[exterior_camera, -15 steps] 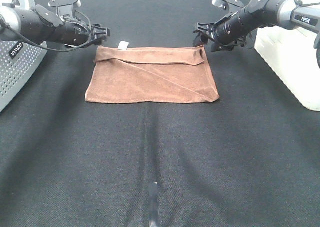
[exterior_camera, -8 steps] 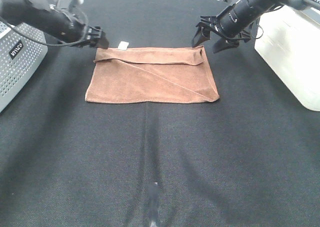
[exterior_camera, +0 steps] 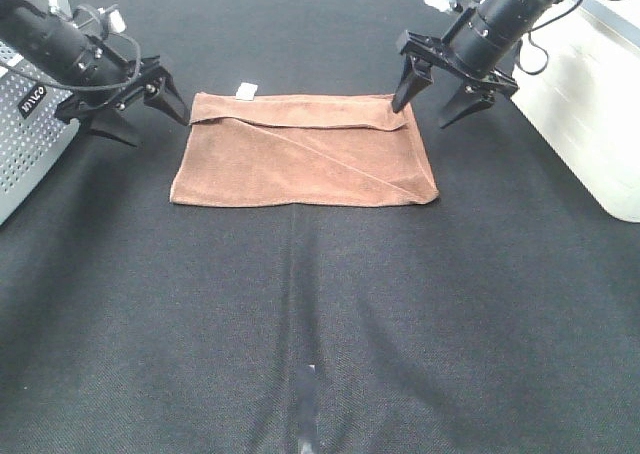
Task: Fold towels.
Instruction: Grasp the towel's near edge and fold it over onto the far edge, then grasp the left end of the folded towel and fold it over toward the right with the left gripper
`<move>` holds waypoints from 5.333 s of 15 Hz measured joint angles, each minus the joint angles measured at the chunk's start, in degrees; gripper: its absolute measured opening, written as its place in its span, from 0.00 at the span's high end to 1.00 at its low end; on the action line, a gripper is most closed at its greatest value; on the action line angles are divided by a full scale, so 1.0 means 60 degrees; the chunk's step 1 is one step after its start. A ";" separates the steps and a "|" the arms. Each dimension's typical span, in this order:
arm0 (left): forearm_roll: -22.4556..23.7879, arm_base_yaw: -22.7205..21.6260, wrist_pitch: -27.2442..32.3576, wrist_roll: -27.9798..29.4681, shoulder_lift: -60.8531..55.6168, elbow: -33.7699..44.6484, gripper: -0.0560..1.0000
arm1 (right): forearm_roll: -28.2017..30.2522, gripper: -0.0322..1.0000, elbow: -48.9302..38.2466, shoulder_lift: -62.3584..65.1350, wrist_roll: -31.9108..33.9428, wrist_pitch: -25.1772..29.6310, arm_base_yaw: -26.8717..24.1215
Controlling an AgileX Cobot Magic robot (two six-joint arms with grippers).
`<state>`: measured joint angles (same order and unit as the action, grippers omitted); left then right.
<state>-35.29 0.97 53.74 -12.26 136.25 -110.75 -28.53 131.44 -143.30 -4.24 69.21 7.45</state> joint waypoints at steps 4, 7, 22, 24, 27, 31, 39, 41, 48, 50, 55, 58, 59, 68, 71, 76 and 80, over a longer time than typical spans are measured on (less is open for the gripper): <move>-0.0095 0.0000 -0.0430 0.0229 -0.0840 0.2120 0.21 | 0.0143 0.28 -0.0831 0.0563 0.0325 0.0000 0.0000; -0.0172 0.0000 -0.1251 0.0258 -0.1375 0.3295 0.21 | 0.0372 0.29 -0.3218 0.1986 0.0267 -0.0372 0.0000; -0.0468 0.0984 -0.2578 0.0516 -0.0688 0.3275 0.25 | -0.0506 0.29 -0.4908 0.1318 -0.0840 -0.2091 0.0000; -0.0535 0.1108 -0.2693 0.0516 -0.0640 0.3228 0.30 | -0.1213 0.38 -0.4908 0.1089 -0.1012 -0.2120 -0.0010; -0.0525 0.1146 -0.2683 0.0516 -0.0525 0.3228 0.59 | -0.1413 0.60 -0.4908 0.0945 -0.1022 -0.2445 -0.0010; -0.0153 0.1155 -0.2426 0.0516 -0.0477 0.3228 0.94 | -0.1423 0.95 -0.4908 0.0879 -0.0936 -0.2655 -0.0010; 0.1194 0.1155 -0.0649 0.0516 -0.1967 0.4813 0.94 | -0.1318 0.95 -0.8012 0.2893 -0.1050 -0.2693 0.0000; 0.1222 0.1194 -0.0735 0.0516 -0.2798 0.6026 0.94 | -0.1681 0.95 -0.9530 0.3543 -0.1576 -0.2941 0.0000; 0.1251 0.1203 -0.1050 0.0611 -0.4249 0.7840 0.94 | -0.2435 0.95 -1.1220 0.4450 -0.2874 -0.3065 0.0000; 0.1251 0.0993 -0.1108 0.1232 -0.4249 0.7009 0.94 | -0.2177 0.95 -1.0218 0.4421 -0.2779 -0.3094 0.0000; 0.1251 0.0745 -0.1518 0.1442 -0.3734 0.5214 0.94 | -0.1604 0.95 -0.7821 0.3648 -0.2044 -0.3084 0.0000; 0.1251 0.0745 -0.1709 0.1451 -0.2225 0.3610 0.94 | -0.1423 0.95 -0.6159 0.2531 -0.1929 -0.3104 0.0000; 0.1251 0.0745 -0.1824 0.1451 -0.1919 0.3361 0.94 | -0.1404 0.95 -0.5911 0.2254 -0.1929 -0.3161 0.0000; 0.0831 0.0869 -0.2550 0.1451 -0.1308 0.3123 0.18 | -0.1432 0.28 -0.5739 0.1786 -0.1929 -0.3323 -0.0010; 0.1222 0.0859 -0.2550 0.1499 -0.1308 0.3113 0.09 | -0.1337 0.26 -0.5739 0.1862 -0.1929 -0.3247 -0.0010; 0.1356 0.0898 -0.2760 0.1557 -0.1289 0.3104 0.08 | -0.1261 0.25 -0.5739 0.1948 -0.1929 -0.3295 -0.0010; 0.1175 0.1108 -0.2769 0.1566 -0.0821 0.3094 0.10 | -0.1261 0.25 -0.5739 0.1958 -0.1929 -0.3371 -0.0010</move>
<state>-28.25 7.62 37.13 -2.86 131.32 -92.19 -36.10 97.00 -131.55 -15.81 48.99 7.39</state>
